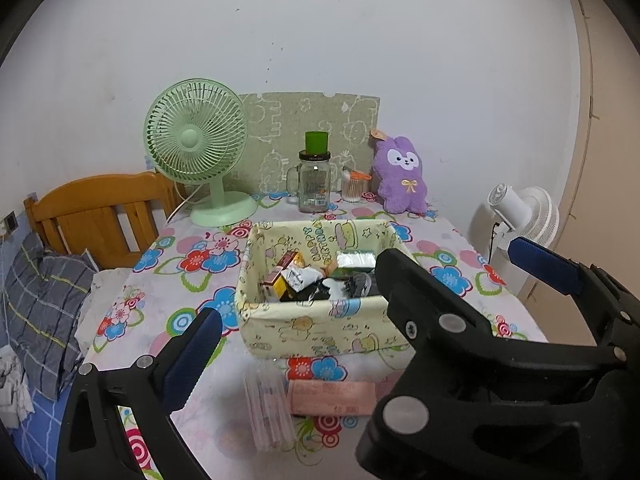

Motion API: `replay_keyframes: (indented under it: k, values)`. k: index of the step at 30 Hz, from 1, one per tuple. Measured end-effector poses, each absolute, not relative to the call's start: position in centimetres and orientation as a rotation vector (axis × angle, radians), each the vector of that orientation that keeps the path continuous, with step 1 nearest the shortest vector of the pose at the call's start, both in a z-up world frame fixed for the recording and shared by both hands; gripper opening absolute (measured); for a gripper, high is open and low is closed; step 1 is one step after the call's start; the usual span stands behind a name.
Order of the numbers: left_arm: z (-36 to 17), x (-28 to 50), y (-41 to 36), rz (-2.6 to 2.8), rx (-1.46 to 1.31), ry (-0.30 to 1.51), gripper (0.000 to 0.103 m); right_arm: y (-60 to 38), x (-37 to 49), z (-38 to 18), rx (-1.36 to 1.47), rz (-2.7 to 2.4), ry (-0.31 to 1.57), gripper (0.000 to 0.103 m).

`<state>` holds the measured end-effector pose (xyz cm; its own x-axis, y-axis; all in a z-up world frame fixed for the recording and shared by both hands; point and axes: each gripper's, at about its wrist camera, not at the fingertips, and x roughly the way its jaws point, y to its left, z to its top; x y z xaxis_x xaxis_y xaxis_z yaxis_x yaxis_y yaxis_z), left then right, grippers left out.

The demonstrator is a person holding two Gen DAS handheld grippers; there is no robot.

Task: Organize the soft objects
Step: 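Withdraw both open tools from the basket toward the remaining items, then grasp the clear plastic tube pack with the left tool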

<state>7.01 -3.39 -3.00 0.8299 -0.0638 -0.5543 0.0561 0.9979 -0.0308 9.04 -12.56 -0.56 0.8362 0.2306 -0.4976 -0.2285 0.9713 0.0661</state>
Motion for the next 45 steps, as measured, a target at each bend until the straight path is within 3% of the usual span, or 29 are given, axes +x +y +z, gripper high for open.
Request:
replay_keyframes:
  k: [35,45]
  values:
    - [-12.3,8.0,-1.0,-0.022,-0.016,0.797,0.102,-10.5,10.1,-10.4,-0.051,0.295,0.773,0.089]
    - [-14.6,10.1,0.2,0.009,-0.025,0.85,0.094,-10.0,12.2,-12.8,-0.05,0.288,0.847,0.085]
